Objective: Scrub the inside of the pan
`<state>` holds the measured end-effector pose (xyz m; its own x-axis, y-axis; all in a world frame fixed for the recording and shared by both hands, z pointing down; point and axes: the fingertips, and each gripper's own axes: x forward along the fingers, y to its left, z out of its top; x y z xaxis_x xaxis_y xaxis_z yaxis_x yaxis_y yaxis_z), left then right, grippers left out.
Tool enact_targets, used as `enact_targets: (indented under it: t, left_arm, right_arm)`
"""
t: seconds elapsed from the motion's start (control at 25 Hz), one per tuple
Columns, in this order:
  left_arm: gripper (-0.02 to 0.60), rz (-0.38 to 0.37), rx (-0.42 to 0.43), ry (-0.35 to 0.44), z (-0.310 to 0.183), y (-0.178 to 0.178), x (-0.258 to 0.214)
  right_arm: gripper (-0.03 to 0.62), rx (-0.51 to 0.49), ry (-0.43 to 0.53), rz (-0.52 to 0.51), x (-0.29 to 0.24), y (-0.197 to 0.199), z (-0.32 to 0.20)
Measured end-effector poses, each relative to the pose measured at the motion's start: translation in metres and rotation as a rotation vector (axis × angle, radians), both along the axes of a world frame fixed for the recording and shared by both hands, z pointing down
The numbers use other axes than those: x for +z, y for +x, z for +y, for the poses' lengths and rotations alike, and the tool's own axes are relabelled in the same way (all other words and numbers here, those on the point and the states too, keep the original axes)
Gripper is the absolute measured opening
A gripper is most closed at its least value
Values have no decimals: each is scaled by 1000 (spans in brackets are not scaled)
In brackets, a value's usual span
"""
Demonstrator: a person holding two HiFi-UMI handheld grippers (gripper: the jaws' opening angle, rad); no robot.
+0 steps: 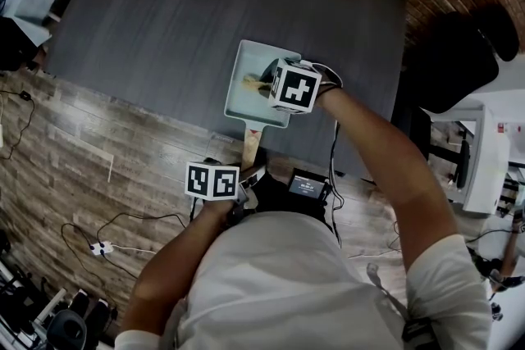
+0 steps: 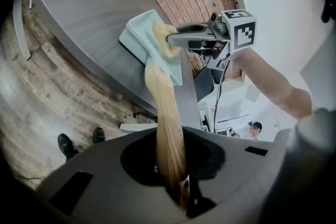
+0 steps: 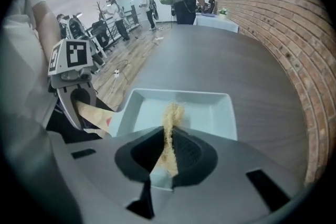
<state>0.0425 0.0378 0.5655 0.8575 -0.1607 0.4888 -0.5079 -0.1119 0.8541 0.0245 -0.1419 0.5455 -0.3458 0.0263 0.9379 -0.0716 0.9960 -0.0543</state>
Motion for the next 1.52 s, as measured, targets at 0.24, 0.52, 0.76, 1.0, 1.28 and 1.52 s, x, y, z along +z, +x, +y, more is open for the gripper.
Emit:
enact_targets:
  t: [0.24, 0.52, 0.76, 1.0, 1.28, 1.52]
  left_arm:
    - [63, 1, -10, -3, 0, 1, 0]
    - [62, 9, -13, -13, 1, 2, 0]
    - [61, 18, -16, -18, 0, 3, -1]
    - [60, 29, -31, -19, 0, 2, -1]
    - [60, 21, -31, -7, -1, 2, -1]
    - [60, 20, -37, -2, -1, 2, -2]
  right_arm:
    - [49, -2, 191, 105, -8, 29, -48]
    - [49, 0, 298, 173, -16, 48, -81]
    - [48, -64, 337, 220, -9, 52, -84]
    - [48, -131, 391, 283, 1, 50, -78]
    - [48, -126, 383, 317, 13, 48, -73]
    - [48, -11, 307, 273, 22, 46, -70]
